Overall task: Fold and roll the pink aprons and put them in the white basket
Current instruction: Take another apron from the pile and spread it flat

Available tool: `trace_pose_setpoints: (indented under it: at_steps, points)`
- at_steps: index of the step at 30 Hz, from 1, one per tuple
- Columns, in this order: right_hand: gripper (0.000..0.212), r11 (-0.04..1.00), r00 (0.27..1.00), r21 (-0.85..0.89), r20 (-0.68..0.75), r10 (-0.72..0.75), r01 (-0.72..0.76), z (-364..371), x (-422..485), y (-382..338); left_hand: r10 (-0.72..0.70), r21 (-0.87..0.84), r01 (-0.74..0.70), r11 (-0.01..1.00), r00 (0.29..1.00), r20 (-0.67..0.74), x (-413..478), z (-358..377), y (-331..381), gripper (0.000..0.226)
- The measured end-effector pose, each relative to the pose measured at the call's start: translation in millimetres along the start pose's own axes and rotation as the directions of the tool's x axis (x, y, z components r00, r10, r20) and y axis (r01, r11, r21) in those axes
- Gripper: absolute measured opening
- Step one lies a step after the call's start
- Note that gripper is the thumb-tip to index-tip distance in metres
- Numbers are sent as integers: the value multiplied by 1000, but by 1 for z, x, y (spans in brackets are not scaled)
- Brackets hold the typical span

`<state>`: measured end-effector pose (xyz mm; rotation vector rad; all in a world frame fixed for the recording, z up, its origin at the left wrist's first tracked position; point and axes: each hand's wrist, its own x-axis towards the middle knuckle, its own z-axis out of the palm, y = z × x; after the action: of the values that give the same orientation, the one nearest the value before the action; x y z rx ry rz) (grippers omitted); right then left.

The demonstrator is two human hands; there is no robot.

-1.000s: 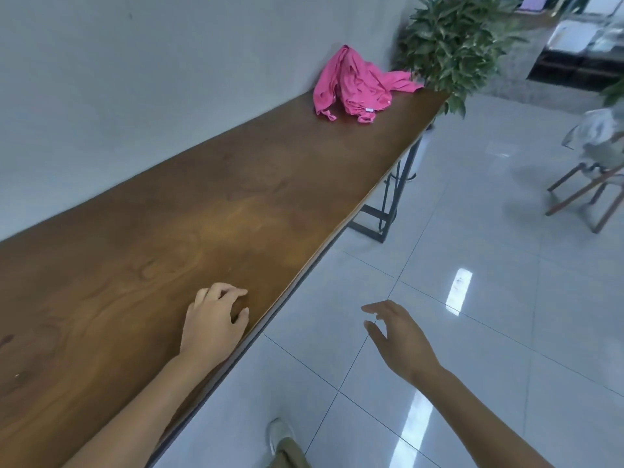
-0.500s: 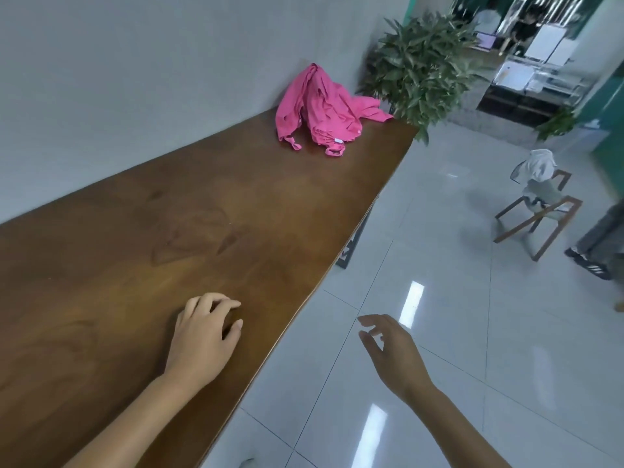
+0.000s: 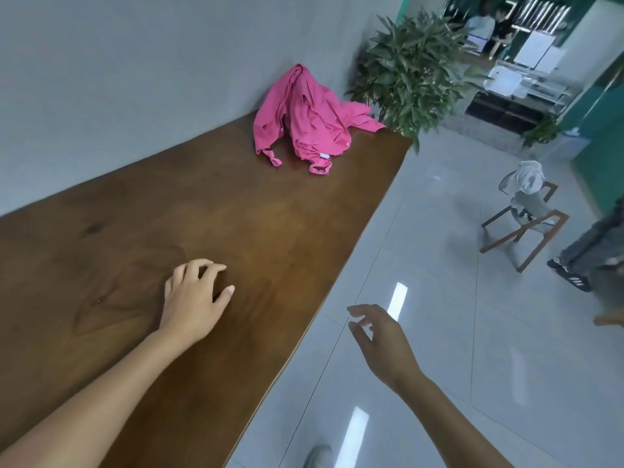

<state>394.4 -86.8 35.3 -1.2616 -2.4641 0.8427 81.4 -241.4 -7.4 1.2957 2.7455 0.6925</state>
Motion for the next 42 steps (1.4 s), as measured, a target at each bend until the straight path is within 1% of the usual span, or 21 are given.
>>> trace_pose_setpoints:
  at_steps: [2, 6, 11, 15, 18, 21, 25, 28, 32, 35, 39, 42]
  points:
    - [25, 1000, 1000, -5, 14, -16, 16, -5, 28, 4, -52, 8, 52, 999, 999, -5, 24, 6, 2, 43]
    - [26, 994, 994, -31, 37, -104, 106, -13, 98, 10, -136, 34, 137, 990, 990, -27, 68, 16, 8, 45]
    - [27, 971, 970, -26, 61, -236, 238, -29, 194, 15, -293, 25, 296, 955, 953, -77, 103, 28, 25, 47]
    - [25, 936, 930, -36, 128, -344, 351, -37, 273, 11, -314, 140, 331, 933, 940, -131, 109, 34, 35, 49]
    - [26, 906, 895, -65, 197, -399, 418, -29, 331, -1, -329, 136, 349, 927, 932, -149, 109, 35, 38, 48]
    - [29, 880, 858, -54, 259, -444, 472, -12, 385, -26, -359, 149, 381, 912, 920, -154, 110, 35, 40, 48]
    - [40, 827, 808, -96, 301, -507, 555, 15, 441, -68, -370, 147, 395, 907, 914, -168, 110, 37, 40, 48]
    - [49, 809, 798, -154, 346, -494, 567, 33, 471, -96, -392, 128, 415, 901, 903, -174, 111, 37, 40, 48]
    - [57, 810, 797, -198, 410, -443, 552, 56, 497, -119, -411, 127, 433, 893, 897, -165, 112, 36, 42, 50]
    - [62, 808, 803, -241, 438, -404, 537, 71, 504, -125, -417, 136, 437, 889, 896, -154, 112, 35, 42, 57]
    - [60, 773, 797, -276, 412, -442, 571, 83, 501, -121, -420, 130, 440, 889, 894, -156, 112, 33, 43, 60]
    - [58, 739, 775, -280, 395, -493, 612, 87, 488, -121, -422, 131, 442, 888, 894, -152, 113, 35, 42, 61]
